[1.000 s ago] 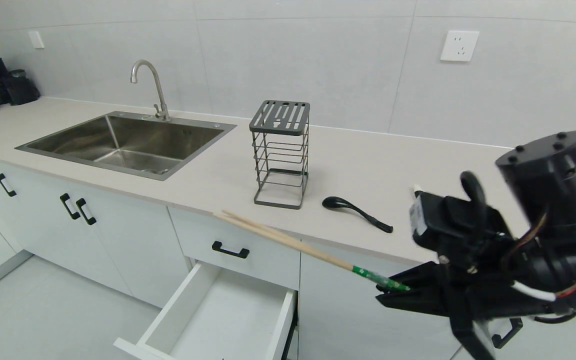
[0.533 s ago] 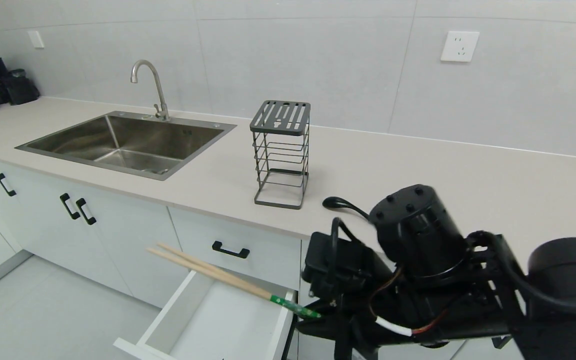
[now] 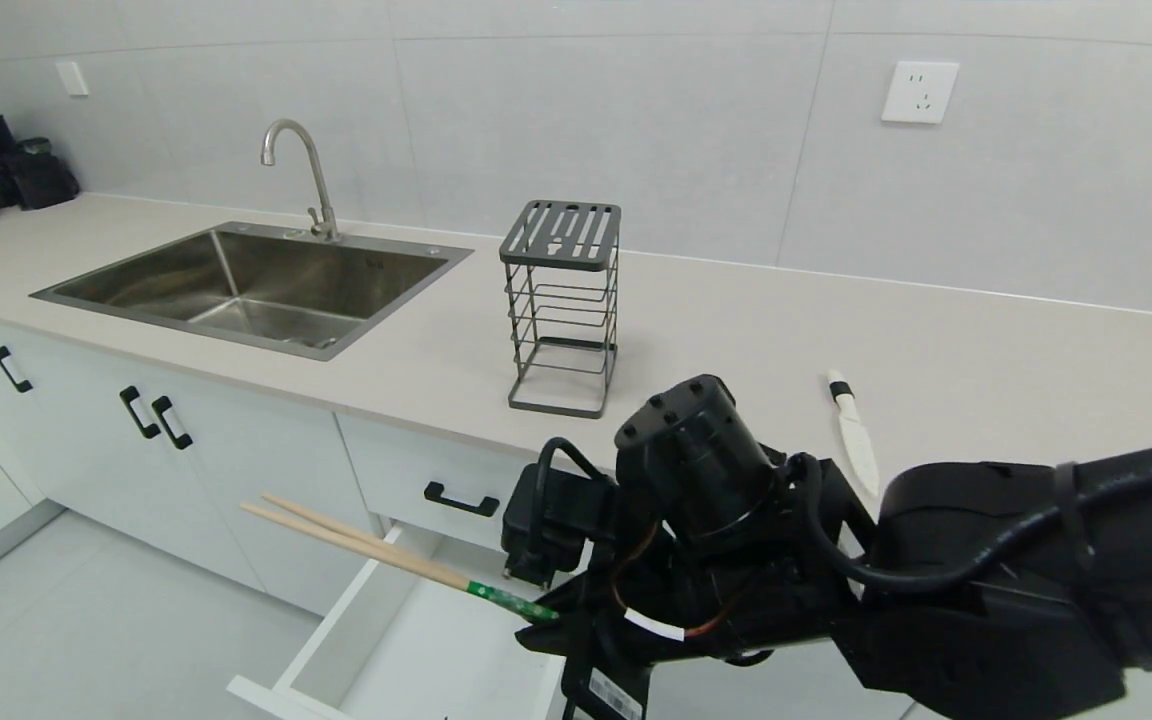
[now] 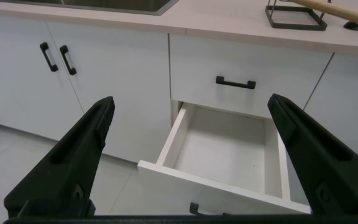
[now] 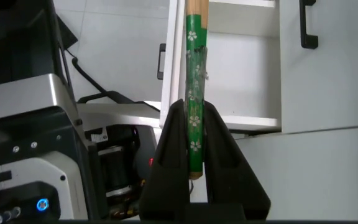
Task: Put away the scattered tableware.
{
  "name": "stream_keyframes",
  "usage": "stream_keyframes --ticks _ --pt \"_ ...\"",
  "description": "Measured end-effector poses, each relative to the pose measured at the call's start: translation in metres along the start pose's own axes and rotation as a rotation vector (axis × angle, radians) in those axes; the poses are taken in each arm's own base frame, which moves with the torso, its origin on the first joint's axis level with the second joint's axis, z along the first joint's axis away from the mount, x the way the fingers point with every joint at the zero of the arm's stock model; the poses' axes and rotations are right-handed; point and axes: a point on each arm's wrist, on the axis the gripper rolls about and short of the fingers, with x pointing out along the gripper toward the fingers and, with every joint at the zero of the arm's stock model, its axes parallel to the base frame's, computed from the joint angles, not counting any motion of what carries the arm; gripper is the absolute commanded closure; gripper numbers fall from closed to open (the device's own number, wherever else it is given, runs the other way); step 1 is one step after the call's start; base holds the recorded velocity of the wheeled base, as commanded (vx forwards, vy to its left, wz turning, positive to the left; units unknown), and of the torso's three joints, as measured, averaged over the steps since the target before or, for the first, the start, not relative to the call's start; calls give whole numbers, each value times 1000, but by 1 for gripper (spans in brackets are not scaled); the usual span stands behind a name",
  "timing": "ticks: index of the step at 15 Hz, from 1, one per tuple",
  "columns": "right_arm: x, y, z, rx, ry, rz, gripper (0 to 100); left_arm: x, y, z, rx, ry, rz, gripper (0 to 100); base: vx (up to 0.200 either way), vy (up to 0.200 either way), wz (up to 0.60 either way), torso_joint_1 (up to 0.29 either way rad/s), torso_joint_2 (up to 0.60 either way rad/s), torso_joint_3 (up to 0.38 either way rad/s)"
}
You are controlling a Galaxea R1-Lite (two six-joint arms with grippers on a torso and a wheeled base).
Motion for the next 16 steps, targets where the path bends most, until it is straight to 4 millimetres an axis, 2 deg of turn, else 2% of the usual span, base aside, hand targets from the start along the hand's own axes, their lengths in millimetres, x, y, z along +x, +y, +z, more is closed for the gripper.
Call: stream_keyframes --ticks 5,10,12,16 --pt "39 -13 18 -13 -27 0 100 0 0 0 0 2 0 0 0 0 0 -120 257 130" --pt "71 -11 16 -14 12 24 100 0 0 0 0 2 0 0 0 0 0 -138 300 146" --pt "79 -11 10 -1 93 30 100 0 0 0 0 1 0 0 0 0 0 -178 373 188" --pt "92 -16 15 4 145 -23 100 0 0 0 0 1 0 0 0 0 0 -106 225 118"
